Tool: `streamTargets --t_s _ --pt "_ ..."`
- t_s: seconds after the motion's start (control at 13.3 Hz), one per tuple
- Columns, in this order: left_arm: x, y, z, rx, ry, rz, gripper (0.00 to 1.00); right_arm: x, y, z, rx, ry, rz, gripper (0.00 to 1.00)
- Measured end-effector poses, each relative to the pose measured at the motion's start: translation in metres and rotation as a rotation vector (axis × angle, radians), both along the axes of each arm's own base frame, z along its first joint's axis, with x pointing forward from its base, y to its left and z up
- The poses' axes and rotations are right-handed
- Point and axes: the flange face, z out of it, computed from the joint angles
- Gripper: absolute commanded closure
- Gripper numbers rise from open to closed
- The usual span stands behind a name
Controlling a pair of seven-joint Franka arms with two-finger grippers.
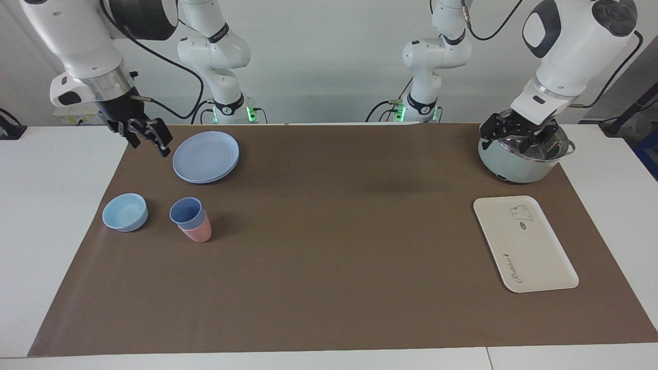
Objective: Place cup on tray
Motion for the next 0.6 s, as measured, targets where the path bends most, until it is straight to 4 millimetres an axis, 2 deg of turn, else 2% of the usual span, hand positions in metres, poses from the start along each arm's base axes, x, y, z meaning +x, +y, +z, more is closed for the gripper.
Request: streamTargets --t_s 0.23,0.6 --pt "0.000 0.000 0.000 0.000 0.000 0.000 0.00 0.020 -0.028 -0.034 0.092 0.015 -0.267 0.14" --pt "0.000 0.000 0.000 0.000 0.000 0.000 0.00 0.053 -0.068 -0.113 0.213 0.100 -0.547 0.14"
